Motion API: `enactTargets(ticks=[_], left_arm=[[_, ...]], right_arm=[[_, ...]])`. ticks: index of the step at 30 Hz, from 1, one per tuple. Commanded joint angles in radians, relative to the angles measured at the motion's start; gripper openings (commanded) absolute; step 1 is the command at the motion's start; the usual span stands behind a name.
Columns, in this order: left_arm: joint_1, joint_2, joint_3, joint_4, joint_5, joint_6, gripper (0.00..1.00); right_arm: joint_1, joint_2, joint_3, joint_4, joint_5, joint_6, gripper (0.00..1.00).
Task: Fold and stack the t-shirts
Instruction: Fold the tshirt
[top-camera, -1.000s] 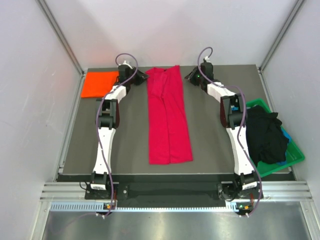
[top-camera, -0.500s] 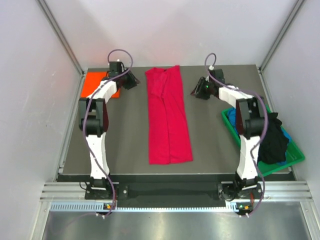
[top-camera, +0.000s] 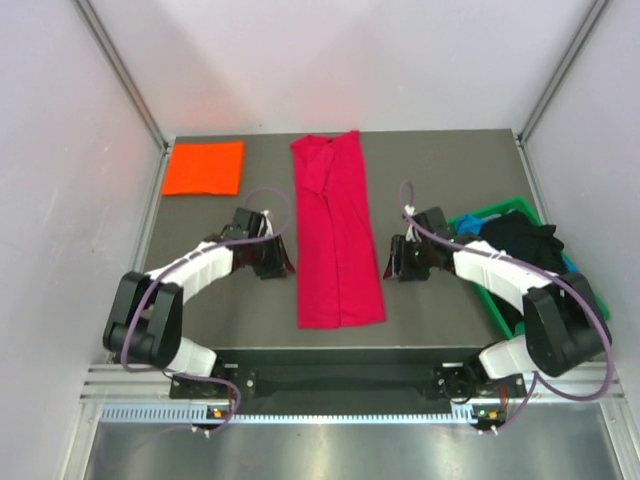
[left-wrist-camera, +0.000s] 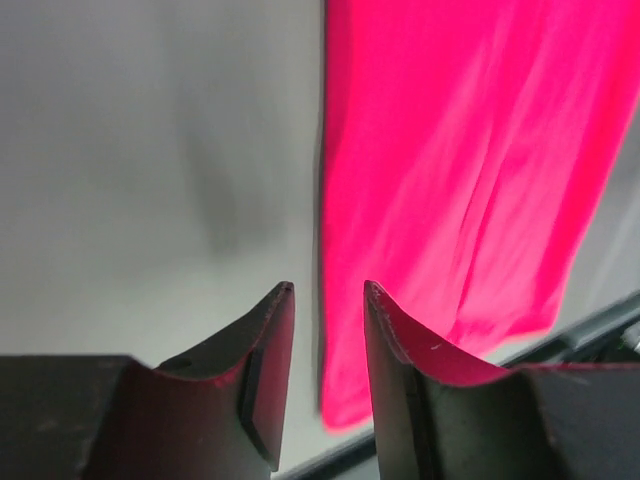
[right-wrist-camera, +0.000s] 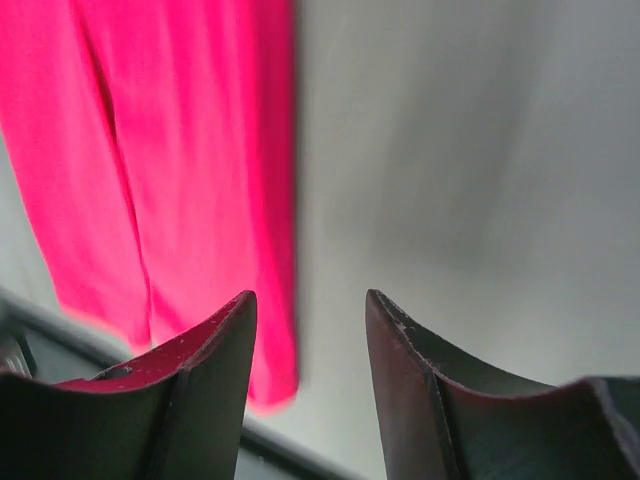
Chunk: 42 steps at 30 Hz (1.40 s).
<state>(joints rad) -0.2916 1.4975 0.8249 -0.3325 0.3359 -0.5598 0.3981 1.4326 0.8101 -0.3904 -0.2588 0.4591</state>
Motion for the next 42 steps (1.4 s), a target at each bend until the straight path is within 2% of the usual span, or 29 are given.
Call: enactTargets(ticks=[1,3,10,15,22,23,25,27,28,31,34,40,42], left_arm=[[-0.046,-0.149,-0.101,0.047,-0.012,-0.046,0.40],[-0.067,-0.177,-0.156,0.052,-0.043,-0.052,0.41],[-0.136,-0.217,-0.234,0.119,-0.017,-0.115,0.41],[-0.188,-0.209,-0.267,0.121,-0.052,-0.124,0.40],[-0.239,-0.186,-0.305,0.161,-0.069,-0.157,0.39],[-0.245,-0.186,-0.309,0.164,-0.074,-0.158,0.38],[-0.250,-0.186,-0.319,0.171,-0.075,-0.161,0.36],[-0.251,-0.189,-0.329,0.179,-0.069,-0.166,0.29],[-0.251,-0.194,-0.333,0.179,-0.063,-0.169,0.16],[-0.253,-0.221,-0.331,0.141,-0.090,-0.173,0.00],[-0.254,-0.270,-0.328,0.081,-0.120,-0.178,0.00],[-0.254,-0.352,-0.322,-0.031,-0.225,-0.175,0.00],[-0.254,-0.347,-0.323,-0.051,-0.239,-0.175,0.00]], right_arm=[[0.097,-0.103,-0.055,-0.005,0.048,0.035,0.48],[0.134,-0.139,-0.092,0.001,0.076,0.058,0.47],[0.248,-0.176,-0.170,0.022,0.147,0.139,0.45],[0.292,-0.187,-0.233,0.058,0.133,0.184,0.43],[0.353,-0.173,-0.273,0.070,0.190,0.219,0.35],[0.358,-0.170,-0.270,0.064,0.203,0.220,0.31],[0.369,-0.166,-0.270,0.045,0.237,0.231,0.27],[0.384,-0.166,-0.270,0.041,0.245,0.242,0.16],[0.392,-0.169,-0.269,0.033,0.253,0.246,0.13],[0.432,-0.169,-0.253,0.022,0.254,0.269,0.03],[0.484,-0.170,-0.250,0.039,0.279,0.323,0.00],[0.577,-0.164,-0.262,0.062,0.341,0.437,0.00],[0.597,-0.169,-0.259,0.056,0.352,0.458,0.03]])
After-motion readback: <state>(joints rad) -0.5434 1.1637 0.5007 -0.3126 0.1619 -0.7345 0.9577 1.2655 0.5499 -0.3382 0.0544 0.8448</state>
